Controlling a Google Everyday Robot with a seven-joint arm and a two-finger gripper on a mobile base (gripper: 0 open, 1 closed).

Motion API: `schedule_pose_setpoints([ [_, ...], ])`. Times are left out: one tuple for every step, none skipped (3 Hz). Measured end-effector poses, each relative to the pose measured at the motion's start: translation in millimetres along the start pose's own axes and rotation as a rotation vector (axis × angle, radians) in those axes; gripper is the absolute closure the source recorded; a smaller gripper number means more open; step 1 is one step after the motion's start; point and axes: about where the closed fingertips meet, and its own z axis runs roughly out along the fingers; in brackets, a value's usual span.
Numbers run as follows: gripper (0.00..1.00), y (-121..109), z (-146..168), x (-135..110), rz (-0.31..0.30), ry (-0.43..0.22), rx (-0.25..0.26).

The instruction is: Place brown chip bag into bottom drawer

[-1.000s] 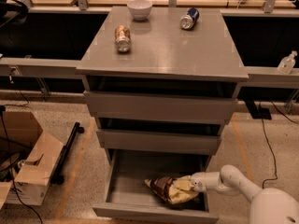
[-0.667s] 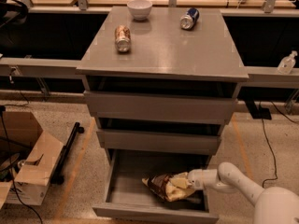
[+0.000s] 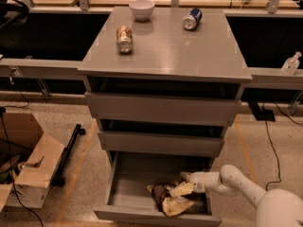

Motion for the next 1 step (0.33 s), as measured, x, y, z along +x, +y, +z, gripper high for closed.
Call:
schedule_pose_setpoints([
  [0.00, 0.0, 0.1, 0.0, 0.000, 0.000, 0.000],
])
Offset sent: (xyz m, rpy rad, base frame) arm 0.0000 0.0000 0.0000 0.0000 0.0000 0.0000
